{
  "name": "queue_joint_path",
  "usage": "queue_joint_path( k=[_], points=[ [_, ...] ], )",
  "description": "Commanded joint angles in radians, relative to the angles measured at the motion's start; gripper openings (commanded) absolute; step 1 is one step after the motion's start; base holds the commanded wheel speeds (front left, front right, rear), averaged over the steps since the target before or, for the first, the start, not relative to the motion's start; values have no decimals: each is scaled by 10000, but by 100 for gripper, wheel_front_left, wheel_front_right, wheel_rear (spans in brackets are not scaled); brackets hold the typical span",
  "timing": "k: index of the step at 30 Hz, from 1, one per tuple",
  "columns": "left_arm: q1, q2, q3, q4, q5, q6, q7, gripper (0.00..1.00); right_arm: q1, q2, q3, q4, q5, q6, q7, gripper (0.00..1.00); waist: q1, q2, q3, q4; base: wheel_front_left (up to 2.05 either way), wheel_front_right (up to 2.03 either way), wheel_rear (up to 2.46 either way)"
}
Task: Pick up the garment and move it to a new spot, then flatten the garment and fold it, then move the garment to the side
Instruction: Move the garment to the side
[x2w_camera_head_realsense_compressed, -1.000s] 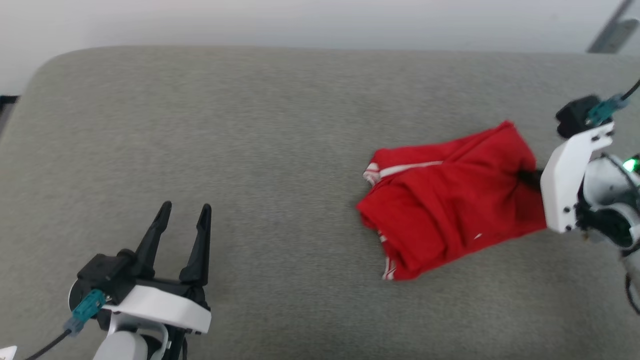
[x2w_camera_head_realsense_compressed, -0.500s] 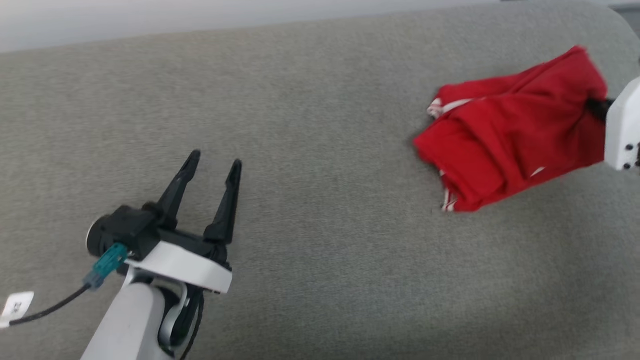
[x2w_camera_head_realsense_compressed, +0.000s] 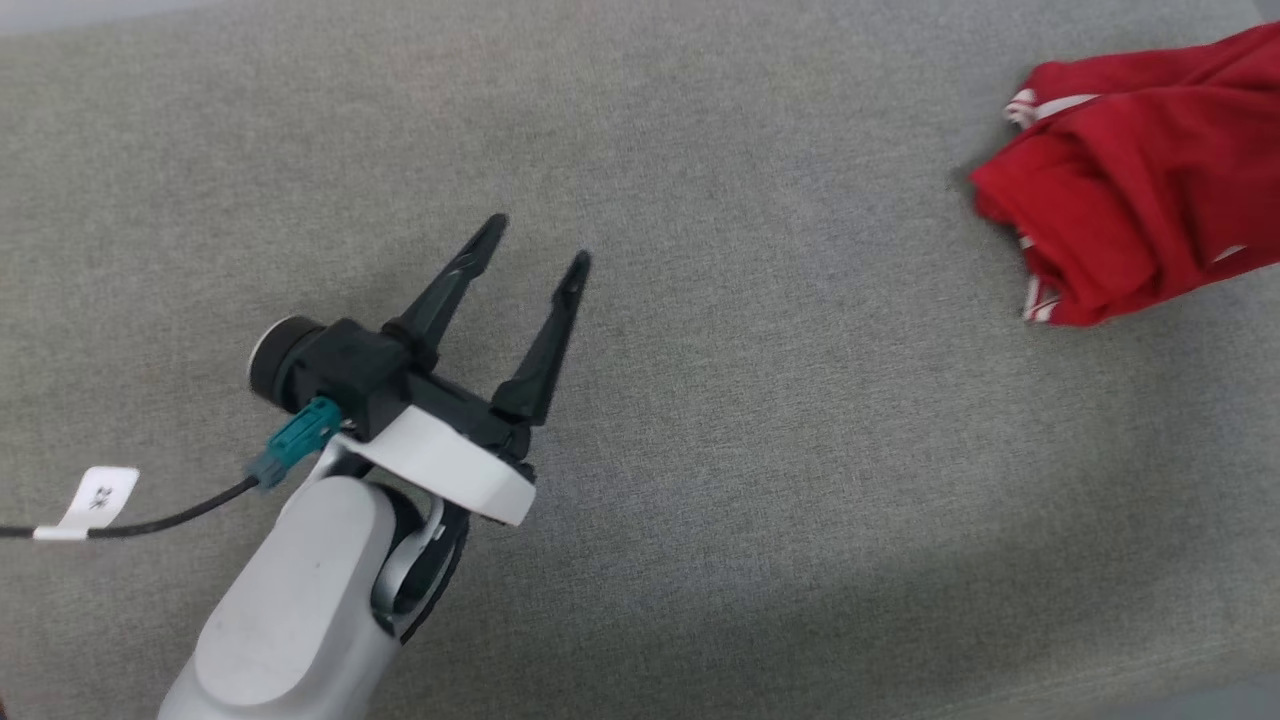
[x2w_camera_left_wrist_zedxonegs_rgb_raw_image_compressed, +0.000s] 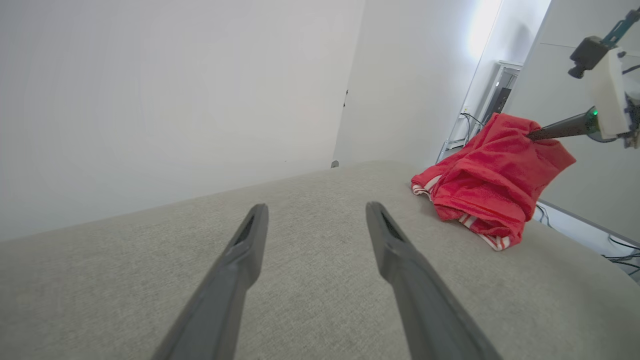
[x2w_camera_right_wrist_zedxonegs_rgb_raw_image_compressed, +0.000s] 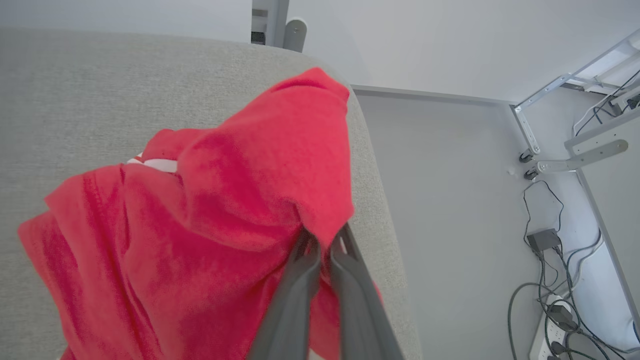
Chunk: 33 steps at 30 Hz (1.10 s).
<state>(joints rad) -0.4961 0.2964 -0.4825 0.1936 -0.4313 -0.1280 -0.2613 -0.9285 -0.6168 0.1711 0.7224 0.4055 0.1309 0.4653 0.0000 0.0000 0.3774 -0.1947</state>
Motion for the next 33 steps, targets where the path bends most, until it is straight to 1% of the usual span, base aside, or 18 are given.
queue_joint_path(
  k=[1,4,8,12,17,23,24,25,26,27,28,29,33],
  points=[
    [-138,33,-35,30,-35,-32,-50,100,-150,-62,-37,48,-113,-1,-113,0,0,0,85,-13,0,0,0],
    [-429,19,-307,88,-118,-32,-50,100,-382,-166,-163,583,-582,-1,-571,0,0,0,261,2,0,0,0],
    [-727,-13,-598,160,-175,-32,-50,100,-628,-139,-481,1397,-1325,-1,-1192,0,0,0,492,72,0,0,0],
    [-919,-69,-799,175,-221,-32,-50,100,-757,163,-809,2183,-1898,-1,-1806,0,0,0,660,184,0,0,0],
    [-1039,-107,-976,201,-301,-32,-50,100,-877,614,-1024,2976,-2216,-1,-2533,0,0,0,757,306,0,0,0],
    [-1036,-172,-921,195,-391,-32,-50,100,-1102,743,-1374,3911,-2360,-1,-3095,0,0,0,694,439,0,0,0],
    [-980,-158,-888,175,-422,-32,-50,100,-1149,747,-1455,4038,-2385,-1,-3169,3,0,0,663,454,0,0,0],
    [-911,-132,-844,164,-417,-32,-50,100,-1189,702,-1535,4159,-2445,-1,-3241,17,0,0,622,465,0,0,0],
    [-827,-126,-740,144,-455,-32,-50,100,-1241,667,-1567,4256,-2490,-1,-3339,34,0,0,573,472,0,0,0],
    [-739,-144,-643,105,-515,-32,-50,100,-1293,649,-1621,4349,-2480,-1,-3407,59,0,0,514,478,0,0,0],
    [-645,-158,-527,74,-566,-32,-49,100,-1324,644,-1650,4422,-2510,-1,-3477,96,0,0,451,481,0,0,0],
    [-560,-159,-387,43,-625,-32,-50,100,-1341,658,-1616,4462,-2558,-1,-3555,100,0,0,383,482,0,0,0],
    [-159,-183,227,-62,-752,-32,-50,100,-1447,580,-1774,4633,-2416,-1,-3900,100,0,0,71,499,0,0,0]
  ],
)
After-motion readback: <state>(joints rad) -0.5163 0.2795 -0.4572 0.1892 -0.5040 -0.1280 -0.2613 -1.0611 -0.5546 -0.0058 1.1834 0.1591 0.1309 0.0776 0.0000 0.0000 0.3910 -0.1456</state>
